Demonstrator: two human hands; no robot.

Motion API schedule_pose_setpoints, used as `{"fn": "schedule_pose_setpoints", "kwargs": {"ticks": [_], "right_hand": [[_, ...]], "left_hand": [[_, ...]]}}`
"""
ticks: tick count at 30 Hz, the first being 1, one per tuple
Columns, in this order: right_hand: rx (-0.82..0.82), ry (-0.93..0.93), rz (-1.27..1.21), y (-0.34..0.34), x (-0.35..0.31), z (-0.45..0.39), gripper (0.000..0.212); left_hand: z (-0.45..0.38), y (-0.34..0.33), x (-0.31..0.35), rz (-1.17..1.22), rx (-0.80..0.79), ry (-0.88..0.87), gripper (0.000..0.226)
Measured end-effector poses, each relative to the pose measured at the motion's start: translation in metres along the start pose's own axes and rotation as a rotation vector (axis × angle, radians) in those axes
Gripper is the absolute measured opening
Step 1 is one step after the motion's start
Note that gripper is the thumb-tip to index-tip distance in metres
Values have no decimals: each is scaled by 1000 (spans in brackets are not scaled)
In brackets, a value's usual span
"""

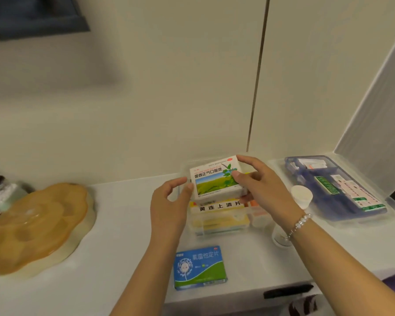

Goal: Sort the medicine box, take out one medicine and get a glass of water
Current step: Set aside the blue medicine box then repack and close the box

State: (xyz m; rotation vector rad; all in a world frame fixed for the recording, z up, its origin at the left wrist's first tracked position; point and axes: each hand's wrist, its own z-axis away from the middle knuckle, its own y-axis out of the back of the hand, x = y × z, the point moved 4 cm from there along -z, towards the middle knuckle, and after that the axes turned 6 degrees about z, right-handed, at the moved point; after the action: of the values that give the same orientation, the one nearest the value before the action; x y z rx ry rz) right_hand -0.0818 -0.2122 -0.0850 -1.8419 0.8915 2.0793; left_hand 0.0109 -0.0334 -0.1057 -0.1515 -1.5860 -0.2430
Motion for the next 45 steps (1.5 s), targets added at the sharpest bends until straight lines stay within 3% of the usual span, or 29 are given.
{"fn": "schedule_pose_setpoints", "kwargs": {"ticks": [7,16,26,28,34,39,42,45], "right_hand": [[-60,-89,209,-17,14,-17,31],[-229,-141,715,-31,27,-26,27],[-225,-144,838,-30,24,-22,38],[-163,-122,830,-26,23,-20,41],[-53,118,587,-8,10,-3,29],[114,298,496,28,2,22,17],[217,324,507,59,7,42,15],[167,245,604,81,25,58,10]], "left_hand": [[-5,-1,-14,130,-66,225,38],[-6,-6,-18,90,-58,207,36],[-4,-8,-20,54,-56,167,40],[-3,-8,-20,-7,-54,156,44],[11,-18,-5,-189,-30,-28,53],[39,-40,15,-241,-43,-240,34],[57,-55,22,-183,-79,-329,24],[74,-75,22,-171,-153,-374,16]]}}
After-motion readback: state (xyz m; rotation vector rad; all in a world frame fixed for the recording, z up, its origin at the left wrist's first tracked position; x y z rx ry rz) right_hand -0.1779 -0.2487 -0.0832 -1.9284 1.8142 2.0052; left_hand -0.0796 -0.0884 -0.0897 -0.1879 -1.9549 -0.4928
